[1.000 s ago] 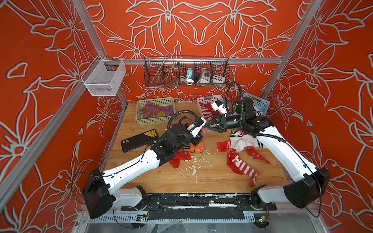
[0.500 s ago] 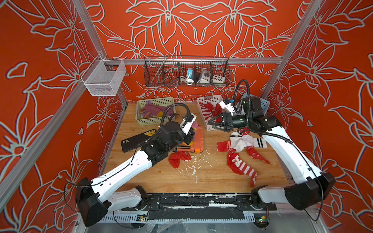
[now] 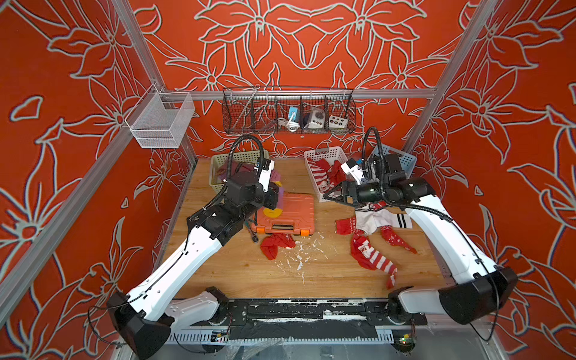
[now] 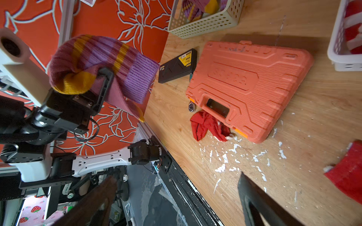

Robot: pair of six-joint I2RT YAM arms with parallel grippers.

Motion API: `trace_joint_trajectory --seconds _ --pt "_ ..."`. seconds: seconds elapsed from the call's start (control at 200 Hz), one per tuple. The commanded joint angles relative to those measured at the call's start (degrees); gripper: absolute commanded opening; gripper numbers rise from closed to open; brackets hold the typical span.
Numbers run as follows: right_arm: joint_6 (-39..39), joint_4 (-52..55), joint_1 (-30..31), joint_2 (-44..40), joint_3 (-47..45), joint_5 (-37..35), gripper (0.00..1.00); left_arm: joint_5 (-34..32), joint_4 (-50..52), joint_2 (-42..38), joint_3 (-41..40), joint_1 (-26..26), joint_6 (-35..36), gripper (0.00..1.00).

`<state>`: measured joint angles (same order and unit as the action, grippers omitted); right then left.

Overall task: Sort the socks into the basket by color
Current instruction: Place the sock in the bin.

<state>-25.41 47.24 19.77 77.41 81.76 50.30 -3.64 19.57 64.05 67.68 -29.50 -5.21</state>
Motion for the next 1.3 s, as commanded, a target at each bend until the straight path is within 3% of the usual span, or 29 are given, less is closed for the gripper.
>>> trace_joint_trajectory --seconds 0.0,0.625,1.296 --pt "2.97 2.17 -0.25 -0.04 -0.96 -2.79 0.98 0.52 3.28 0.41 2.29 1.42 -1.89 0.0" --pt "6.98 3.37 -0.35 0.0 -3.76 -8.45 0.98 -0.29 7.07 3.91 4.57 9.28 -6.05 0.0" --pt "10.18 4.51 -2.09 3.53 -1.52 -11.41 0.98 4.12 17.19 16.87 17.23 26.2 -9.68 0.0"
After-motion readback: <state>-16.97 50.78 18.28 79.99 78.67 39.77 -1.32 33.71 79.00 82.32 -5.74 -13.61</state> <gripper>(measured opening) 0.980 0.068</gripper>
